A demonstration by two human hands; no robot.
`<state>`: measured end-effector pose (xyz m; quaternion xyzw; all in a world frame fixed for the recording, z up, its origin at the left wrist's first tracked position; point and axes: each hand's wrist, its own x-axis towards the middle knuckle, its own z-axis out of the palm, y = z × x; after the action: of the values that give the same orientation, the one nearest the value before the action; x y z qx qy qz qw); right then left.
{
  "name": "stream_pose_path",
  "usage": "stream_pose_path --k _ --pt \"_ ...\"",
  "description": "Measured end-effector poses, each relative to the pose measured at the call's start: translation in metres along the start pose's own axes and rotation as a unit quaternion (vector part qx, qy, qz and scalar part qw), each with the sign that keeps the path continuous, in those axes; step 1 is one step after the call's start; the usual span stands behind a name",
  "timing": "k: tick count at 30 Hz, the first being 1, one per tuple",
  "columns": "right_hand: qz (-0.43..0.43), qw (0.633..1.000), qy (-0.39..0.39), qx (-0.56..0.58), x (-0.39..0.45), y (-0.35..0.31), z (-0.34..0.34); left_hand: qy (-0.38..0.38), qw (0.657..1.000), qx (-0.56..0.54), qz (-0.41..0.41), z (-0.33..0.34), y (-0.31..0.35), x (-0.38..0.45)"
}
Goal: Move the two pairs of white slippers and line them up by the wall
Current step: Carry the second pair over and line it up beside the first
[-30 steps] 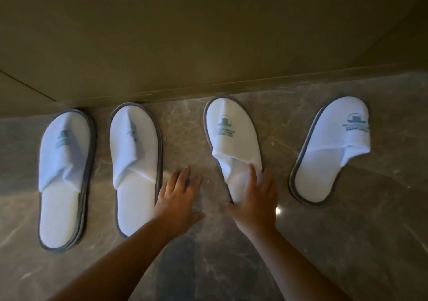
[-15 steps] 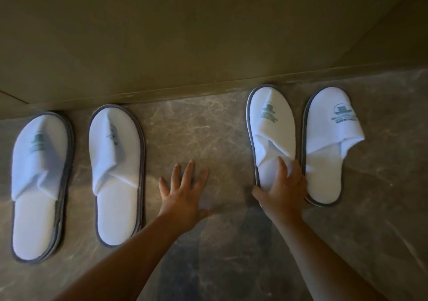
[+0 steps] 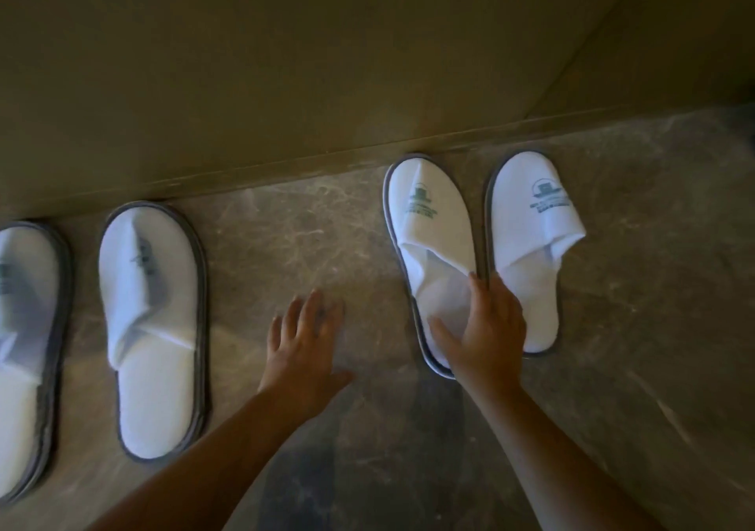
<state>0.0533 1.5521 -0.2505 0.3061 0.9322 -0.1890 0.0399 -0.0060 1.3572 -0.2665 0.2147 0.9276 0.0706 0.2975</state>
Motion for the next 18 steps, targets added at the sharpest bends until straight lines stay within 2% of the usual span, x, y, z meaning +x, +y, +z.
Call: stream_pose_path --k 2,4,7,11,18 --pt "0.064 0.997 0.029 0.011 0.004 0.016 -0.008 0.018 0.999 -0.019 0.036 0.0 0.021 0.005" --pt "0.124 0.992 0.027 0.006 0.009 0.036 -0.013 0.042 0.996 -0.04 0.073 0.001 0.044 0.012" --pt "0.16 0.987 0.014 0.032 0.015 0.057 -0.015 0.057 0.991 -0.037 0.112 0.004 0.072 0.024" --pt "0.156 0.987 -0.006 0.047 0.021 0.07 -0.012 0.027 0.994 0.015 0.103 0.015 0.088 0.031" --pt "0.116 0.986 -0.01 0.118 0.025 0.091 -0.018 0.034 0.994 -0.006 0.101 0.018 0.092 0.03"
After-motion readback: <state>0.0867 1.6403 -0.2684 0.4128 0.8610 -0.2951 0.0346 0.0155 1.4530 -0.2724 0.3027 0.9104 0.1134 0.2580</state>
